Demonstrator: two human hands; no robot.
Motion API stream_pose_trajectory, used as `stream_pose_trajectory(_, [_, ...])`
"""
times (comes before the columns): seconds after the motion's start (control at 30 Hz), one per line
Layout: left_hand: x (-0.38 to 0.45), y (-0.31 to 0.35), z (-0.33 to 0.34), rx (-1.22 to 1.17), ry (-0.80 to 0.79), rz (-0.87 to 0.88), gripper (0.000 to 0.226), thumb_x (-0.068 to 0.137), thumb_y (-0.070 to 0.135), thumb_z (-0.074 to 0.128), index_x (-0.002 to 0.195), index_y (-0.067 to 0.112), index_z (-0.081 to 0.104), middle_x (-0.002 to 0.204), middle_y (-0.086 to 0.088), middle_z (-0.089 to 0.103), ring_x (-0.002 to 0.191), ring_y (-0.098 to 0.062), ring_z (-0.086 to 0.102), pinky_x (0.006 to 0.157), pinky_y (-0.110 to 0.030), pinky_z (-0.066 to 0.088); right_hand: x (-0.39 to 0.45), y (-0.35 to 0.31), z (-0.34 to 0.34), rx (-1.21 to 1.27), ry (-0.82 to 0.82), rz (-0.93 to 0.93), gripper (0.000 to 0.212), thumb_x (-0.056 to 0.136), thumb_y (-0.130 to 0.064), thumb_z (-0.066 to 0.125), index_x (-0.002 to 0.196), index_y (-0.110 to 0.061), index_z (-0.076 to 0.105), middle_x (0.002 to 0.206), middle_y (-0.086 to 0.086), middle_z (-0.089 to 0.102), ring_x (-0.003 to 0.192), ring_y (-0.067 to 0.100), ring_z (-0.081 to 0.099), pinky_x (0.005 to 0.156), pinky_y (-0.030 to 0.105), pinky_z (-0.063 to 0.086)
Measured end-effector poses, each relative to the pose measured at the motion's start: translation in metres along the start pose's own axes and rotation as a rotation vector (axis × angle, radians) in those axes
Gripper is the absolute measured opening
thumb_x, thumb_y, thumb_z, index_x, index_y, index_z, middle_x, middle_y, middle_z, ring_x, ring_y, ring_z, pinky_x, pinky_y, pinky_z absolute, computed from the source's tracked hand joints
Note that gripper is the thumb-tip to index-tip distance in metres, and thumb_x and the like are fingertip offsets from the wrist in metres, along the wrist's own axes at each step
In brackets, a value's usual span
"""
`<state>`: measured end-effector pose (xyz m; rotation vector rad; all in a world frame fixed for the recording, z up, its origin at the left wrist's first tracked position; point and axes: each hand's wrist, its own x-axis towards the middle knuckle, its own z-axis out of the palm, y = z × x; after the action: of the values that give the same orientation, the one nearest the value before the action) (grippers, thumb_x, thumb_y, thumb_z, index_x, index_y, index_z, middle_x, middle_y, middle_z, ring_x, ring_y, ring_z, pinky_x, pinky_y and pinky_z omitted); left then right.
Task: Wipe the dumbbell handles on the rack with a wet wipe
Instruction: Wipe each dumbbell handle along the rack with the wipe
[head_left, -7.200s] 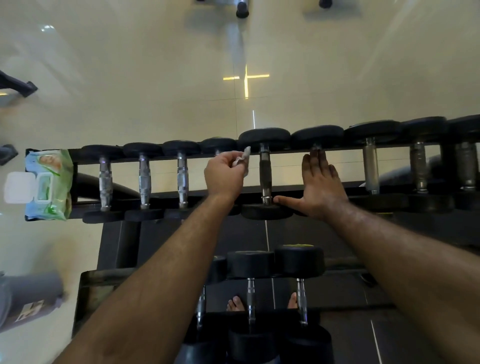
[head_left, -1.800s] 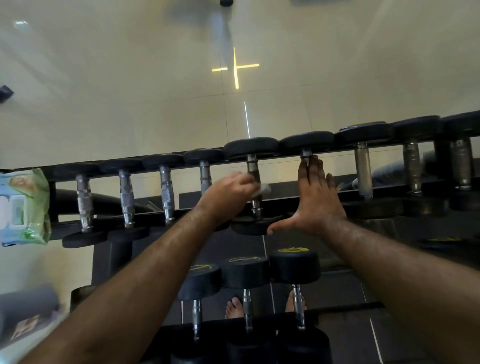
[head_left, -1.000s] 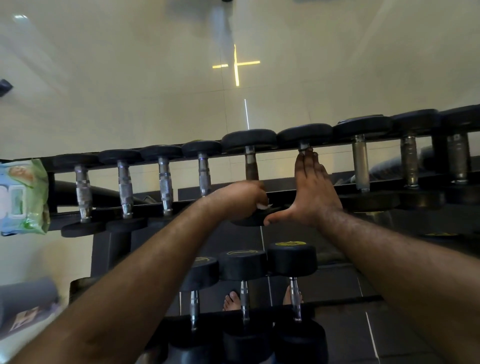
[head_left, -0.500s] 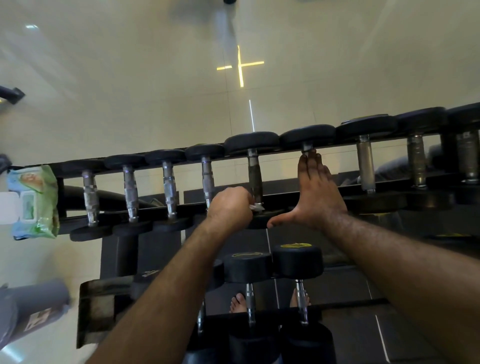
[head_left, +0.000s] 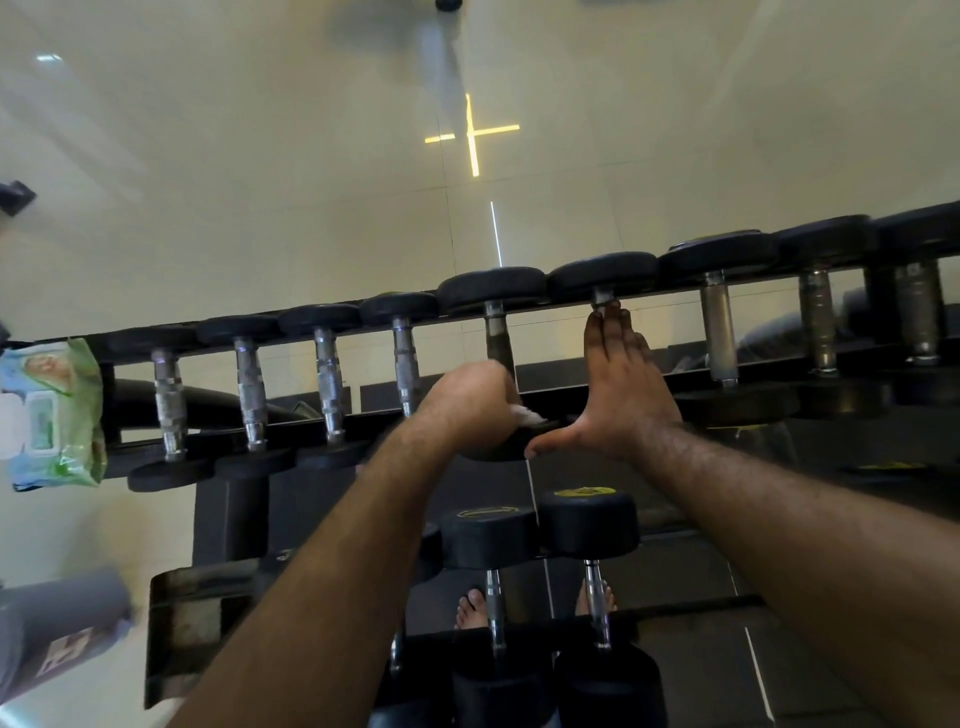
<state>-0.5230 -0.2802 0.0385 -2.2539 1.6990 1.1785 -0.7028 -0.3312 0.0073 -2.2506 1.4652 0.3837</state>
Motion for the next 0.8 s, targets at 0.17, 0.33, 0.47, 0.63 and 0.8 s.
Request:
stream_pose_trajectory(0.17, [0.018,0.012,-0.024,-0.027,0.428,0.191,0.019,0.098,0.017,0.066,0.112,0.025,0.077,0.096,0.007,0.074,0.087,-0.012,0.068,0.075,-0.028,0.053,0.001,0.0,0.001,0.005,0.004,0.007,0.187,0.032,-0.115,0.053,0.164,-0.013,-0.03,0.17,0.011,-0.041,0.161,0.029,-0.029,0.134,0.045,-0.006])
stream_pose_trajectory(0.33, [0.041,-0.033,0.012,0.39,0.73,0.51,0.022,0.099,0.018,0.057,0.112,0.015,0.075,0.109,-0.003,0.078,0.102,-0.024,0.073,0.087,-0.038,0.055,0.003,0.0,0.003,0.001,0.017,0.006,0.187,0.032,-0.115,0.053,0.165,-0.012,-0.028,0.171,0.011,-0.039,0.161,0.029,-0.029,0.134,0.046,-0.007])
stream_pose_trajectory(0.47, [0.047,-0.058,0.031,0.378,0.784,0.472,0.04,0.094,0.013,0.063,0.133,0.009,0.07,0.118,-0.01,0.077,0.093,-0.029,0.076,0.077,-0.038,0.06,0.003,0.001,0.005,-0.021,0.041,-0.009,0.186,0.031,-0.117,0.048,0.166,-0.012,-0.026,0.173,0.012,-0.036,0.162,0.031,-0.026,0.134,0.046,-0.005])
stream_pose_trajectory(0.63, [0.027,-0.068,0.043,0.383,0.435,0.592,0.055,0.082,0.001,0.077,0.134,0.017,0.071,0.128,-0.008,0.074,0.09,-0.03,0.078,0.071,-0.04,0.064,0.004,0.003,0.005,-0.015,0.034,-0.016,0.188,0.026,-0.118,0.041,0.165,-0.013,-0.028,0.171,0.011,-0.038,0.161,0.03,-0.028,0.134,0.047,-0.004])
stream_pose_trajectory(0.8, [0.032,-0.061,0.012,0.388,0.507,0.689,0.037,0.093,0.011,0.073,0.128,0.021,0.074,0.116,-0.001,0.079,0.093,-0.022,0.077,0.079,-0.04,0.065,0.003,0.001,0.003,-0.007,0.02,-0.014,0.186,0.027,-0.118,0.04,0.163,-0.014,-0.032,0.169,0.01,-0.043,0.16,0.03,-0.031,0.135,0.047,-0.005])
